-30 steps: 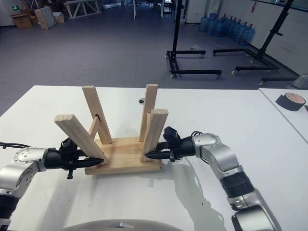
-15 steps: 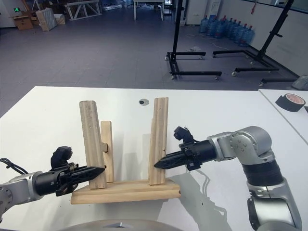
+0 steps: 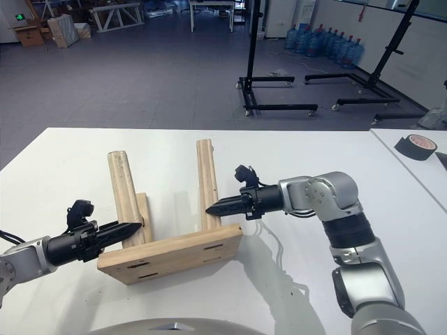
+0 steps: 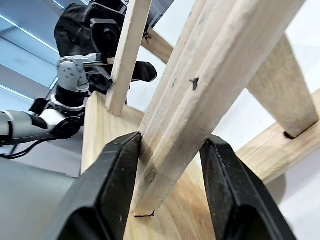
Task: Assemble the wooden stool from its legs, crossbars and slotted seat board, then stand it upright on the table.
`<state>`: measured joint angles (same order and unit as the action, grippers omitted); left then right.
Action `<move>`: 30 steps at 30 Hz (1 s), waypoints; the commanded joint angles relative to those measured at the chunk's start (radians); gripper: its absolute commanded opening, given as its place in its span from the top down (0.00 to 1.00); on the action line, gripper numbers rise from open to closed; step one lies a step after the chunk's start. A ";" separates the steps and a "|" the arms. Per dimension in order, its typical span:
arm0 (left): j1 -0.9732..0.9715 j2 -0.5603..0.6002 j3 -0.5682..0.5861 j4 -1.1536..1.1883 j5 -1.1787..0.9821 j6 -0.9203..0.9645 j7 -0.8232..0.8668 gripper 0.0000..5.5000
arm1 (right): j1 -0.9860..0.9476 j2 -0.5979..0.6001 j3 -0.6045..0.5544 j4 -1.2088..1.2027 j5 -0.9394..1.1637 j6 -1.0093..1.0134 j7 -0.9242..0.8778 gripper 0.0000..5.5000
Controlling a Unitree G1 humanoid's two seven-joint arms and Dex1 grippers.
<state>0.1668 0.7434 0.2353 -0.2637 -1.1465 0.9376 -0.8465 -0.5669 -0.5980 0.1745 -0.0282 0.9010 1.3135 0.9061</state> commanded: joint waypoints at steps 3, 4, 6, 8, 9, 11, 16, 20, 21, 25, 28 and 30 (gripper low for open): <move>0.036 0.073 -0.014 0.007 0.165 -0.060 -0.011 0.16 | 0.145 0.010 0.009 -0.042 -0.177 -0.007 -0.279 0.65; 0.035 0.071 0.005 0.003 0.156 -0.069 -0.020 0.14 | 0.159 0.035 -0.047 -0.048 -0.148 -0.001 -0.298 0.65; 0.045 0.065 0.053 -0.013 0.134 -0.086 -0.037 0.09 | 0.178 0.079 -0.148 -0.068 -0.102 0.011 -0.329 0.65; 0.075 0.051 0.125 -0.025 0.094 -0.087 -0.044 0.08 | 0.167 0.138 -0.277 -0.060 -0.051 0.033 -0.380 0.65; 0.091 0.043 0.163 -0.028 0.066 -0.078 -0.046 0.08 | 0.155 0.163 -0.340 -0.052 -0.021 0.043 -0.404 0.65; 0.145 0.040 0.220 -0.055 0.053 -0.075 -0.060 0.08 | 0.114 0.190 -0.450 -0.038 0.039 0.072 -0.443 0.65; 0.277 0.033 0.311 -0.097 0.039 -0.070 -0.100 0.08 | 0.087 0.155 -0.550 -0.029 0.086 0.148 -0.470 0.65; 0.387 0.073 0.282 -0.150 0.263 -0.224 -0.155 0.08 | 0.092 0.113 -0.596 -0.034 0.119 0.226 -0.456 0.65; 0.400 0.093 0.239 -0.161 0.350 -0.278 -0.162 0.08 | 0.099 0.099 -0.591 -0.040 0.118 0.228 -0.448 0.65; 0.274 0.069 0.057 -0.168 0.591 -0.457 -0.096 0.08 | 0.144 -0.040 -0.456 -0.049 -0.010 0.010 -0.286 0.65; 0.208 0.054 -0.051 -0.176 0.699 -0.574 -0.104 0.08 | 0.181 -0.191 -0.294 -0.001 -0.236 -0.373 -0.043 0.65; 0.164 0.046 -0.113 -0.149 0.764 -0.643 -0.107 0.08 | 0.196 -0.268 -0.225 0.033 -0.346 -0.573 0.108 0.65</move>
<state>0.3856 0.7941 0.1988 -0.4275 -0.4734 0.3816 -0.9480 -0.3945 -0.7577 -0.1465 -0.0333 0.6943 0.9861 0.8364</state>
